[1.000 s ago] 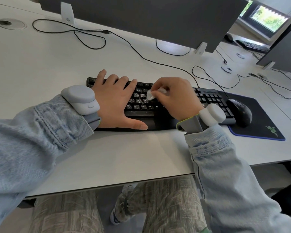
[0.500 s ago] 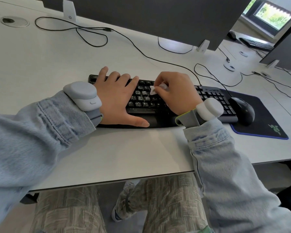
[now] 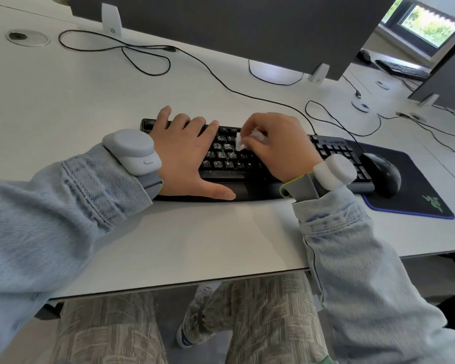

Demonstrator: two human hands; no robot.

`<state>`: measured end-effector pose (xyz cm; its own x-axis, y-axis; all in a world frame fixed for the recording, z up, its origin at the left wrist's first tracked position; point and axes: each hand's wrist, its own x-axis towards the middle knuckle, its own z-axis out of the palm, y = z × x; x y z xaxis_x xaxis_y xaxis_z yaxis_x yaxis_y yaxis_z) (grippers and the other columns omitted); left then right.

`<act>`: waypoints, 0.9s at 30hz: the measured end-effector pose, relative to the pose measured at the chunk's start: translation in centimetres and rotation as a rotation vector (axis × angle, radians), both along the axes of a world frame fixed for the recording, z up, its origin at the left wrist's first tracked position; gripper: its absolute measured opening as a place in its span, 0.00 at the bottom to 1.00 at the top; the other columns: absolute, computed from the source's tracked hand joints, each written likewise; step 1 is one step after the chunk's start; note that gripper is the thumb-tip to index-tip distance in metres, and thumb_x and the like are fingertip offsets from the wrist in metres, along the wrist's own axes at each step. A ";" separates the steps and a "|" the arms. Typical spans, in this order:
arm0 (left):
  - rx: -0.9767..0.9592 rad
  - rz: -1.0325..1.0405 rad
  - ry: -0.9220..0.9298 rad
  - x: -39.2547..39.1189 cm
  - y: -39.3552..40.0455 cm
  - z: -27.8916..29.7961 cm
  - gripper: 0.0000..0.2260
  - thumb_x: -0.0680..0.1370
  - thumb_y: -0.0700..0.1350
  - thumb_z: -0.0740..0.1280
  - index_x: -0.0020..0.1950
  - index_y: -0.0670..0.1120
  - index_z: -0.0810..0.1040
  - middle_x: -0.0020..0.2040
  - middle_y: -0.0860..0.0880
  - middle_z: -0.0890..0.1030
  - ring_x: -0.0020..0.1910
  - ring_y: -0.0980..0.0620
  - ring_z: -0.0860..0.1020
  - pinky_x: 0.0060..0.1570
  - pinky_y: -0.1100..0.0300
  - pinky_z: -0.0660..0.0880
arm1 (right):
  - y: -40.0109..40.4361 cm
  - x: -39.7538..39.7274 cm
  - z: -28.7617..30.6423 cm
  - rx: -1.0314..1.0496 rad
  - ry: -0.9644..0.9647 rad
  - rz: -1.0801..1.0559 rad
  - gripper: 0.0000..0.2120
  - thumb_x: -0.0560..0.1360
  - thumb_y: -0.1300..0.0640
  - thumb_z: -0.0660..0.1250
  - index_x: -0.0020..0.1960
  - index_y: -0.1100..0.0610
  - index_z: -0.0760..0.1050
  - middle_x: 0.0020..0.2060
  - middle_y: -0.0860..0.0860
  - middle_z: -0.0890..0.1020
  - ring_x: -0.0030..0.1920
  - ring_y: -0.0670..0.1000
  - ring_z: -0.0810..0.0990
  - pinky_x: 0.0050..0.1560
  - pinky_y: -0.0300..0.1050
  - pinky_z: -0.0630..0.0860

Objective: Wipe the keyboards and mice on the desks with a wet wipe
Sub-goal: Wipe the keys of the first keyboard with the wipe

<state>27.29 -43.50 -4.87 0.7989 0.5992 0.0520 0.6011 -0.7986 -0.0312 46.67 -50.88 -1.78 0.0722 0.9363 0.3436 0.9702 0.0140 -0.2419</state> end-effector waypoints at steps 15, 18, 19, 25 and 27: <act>-0.006 -0.005 -0.017 -0.1 -0.1 0.0 0.65 0.55 0.86 0.39 0.82 0.46 0.48 0.77 0.48 0.62 0.75 0.42 0.61 0.77 0.38 0.45 | 0.1 -0.7 -0.1 -0.054 -0.039 0.009 0.03 0.73 0.55 0.69 0.43 0.53 0.80 0.34 0.44 0.76 0.39 0.47 0.73 0.39 0.37 0.63; -0.011 -0.003 -0.007 -0.1 -0.1 0.1 0.65 0.54 0.86 0.39 0.81 0.46 0.48 0.76 0.48 0.61 0.74 0.43 0.61 0.77 0.38 0.45 | 0.3 -0.1 -0.1 -0.012 -0.039 -0.069 0.04 0.73 0.53 0.68 0.44 0.53 0.80 0.36 0.46 0.77 0.40 0.47 0.73 0.41 0.39 0.64; -0.012 -0.003 -0.010 -0.1 -0.1 0.1 0.65 0.54 0.86 0.39 0.81 0.46 0.48 0.76 0.48 0.62 0.74 0.43 0.61 0.77 0.38 0.45 | 0.2 -0.2 0.0 -0.004 -0.016 -0.061 0.04 0.73 0.53 0.69 0.43 0.53 0.80 0.35 0.46 0.78 0.38 0.46 0.73 0.40 0.38 0.65; -0.009 -0.002 -0.004 -0.1 0.0 0.0 0.65 0.54 0.86 0.38 0.82 0.46 0.47 0.77 0.48 0.61 0.75 0.43 0.60 0.77 0.38 0.45 | -1.2 -0.6 0.2 -0.099 0.012 0.028 0.02 0.72 0.55 0.69 0.42 0.53 0.80 0.32 0.44 0.77 0.33 0.43 0.71 0.37 0.37 0.65; -0.018 -0.001 -0.001 -0.1 -0.1 0.1 0.65 0.54 0.86 0.38 0.82 0.46 0.47 0.77 0.48 0.61 0.75 0.43 0.60 0.77 0.38 0.44 | -1.5 0.1 0.5 -0.106 -0.025 0.001 0.02 0.72 0.55 0.68 0.42 0.53 0.79 0.33 0.43 0.76 0.36 0.45 0.72 0.40 0.39 0.65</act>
<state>27.19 -43.63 -4.82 0.7995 0.5992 0.0420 0.6002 -0.7997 -0.0169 46.74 -52.41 -1.33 0.0643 0.9676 0.2444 0.9759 -0.0099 -0.2178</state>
